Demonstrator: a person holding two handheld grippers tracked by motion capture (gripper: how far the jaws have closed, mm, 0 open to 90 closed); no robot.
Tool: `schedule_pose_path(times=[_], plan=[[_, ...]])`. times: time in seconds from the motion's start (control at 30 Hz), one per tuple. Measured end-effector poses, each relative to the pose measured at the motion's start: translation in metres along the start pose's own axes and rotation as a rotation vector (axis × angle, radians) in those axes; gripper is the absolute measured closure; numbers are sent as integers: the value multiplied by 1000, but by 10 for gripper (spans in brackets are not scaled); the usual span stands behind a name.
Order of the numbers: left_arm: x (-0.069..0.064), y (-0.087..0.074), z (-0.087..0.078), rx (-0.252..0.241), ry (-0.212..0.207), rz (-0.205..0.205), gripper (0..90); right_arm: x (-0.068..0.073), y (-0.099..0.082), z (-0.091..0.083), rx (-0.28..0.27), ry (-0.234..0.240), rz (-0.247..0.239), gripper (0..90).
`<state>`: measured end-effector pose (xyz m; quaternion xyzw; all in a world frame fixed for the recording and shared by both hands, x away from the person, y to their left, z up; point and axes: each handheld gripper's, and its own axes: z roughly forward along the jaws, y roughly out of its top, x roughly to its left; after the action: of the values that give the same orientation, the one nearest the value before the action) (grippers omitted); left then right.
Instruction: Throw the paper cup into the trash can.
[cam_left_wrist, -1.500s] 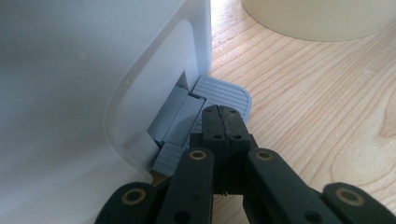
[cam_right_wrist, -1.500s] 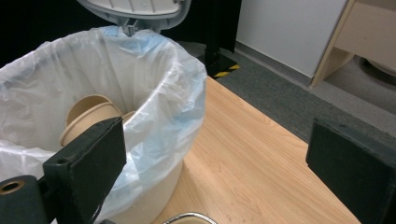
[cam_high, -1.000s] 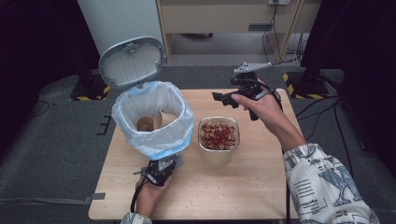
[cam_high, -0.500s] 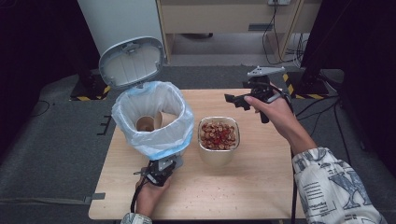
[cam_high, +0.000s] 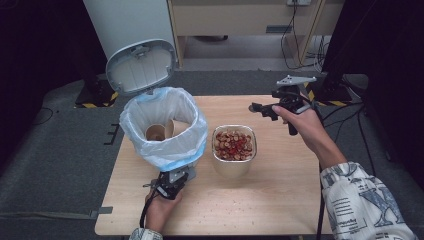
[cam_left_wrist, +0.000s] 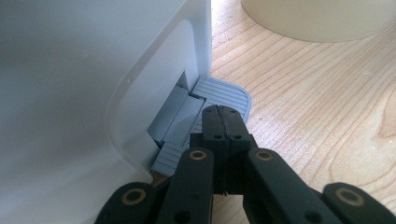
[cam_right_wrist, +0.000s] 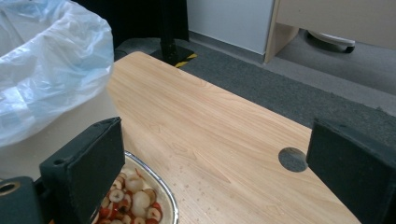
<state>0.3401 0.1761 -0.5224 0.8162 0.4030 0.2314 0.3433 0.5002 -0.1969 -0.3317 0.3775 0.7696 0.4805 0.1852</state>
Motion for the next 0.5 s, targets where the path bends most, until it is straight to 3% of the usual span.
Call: schedule_pose_path(times=[0.5], plan=[[0, 0, 0, 2, 0, 0, 898, -18, -23, -6, 5, -44, 33, 54]])
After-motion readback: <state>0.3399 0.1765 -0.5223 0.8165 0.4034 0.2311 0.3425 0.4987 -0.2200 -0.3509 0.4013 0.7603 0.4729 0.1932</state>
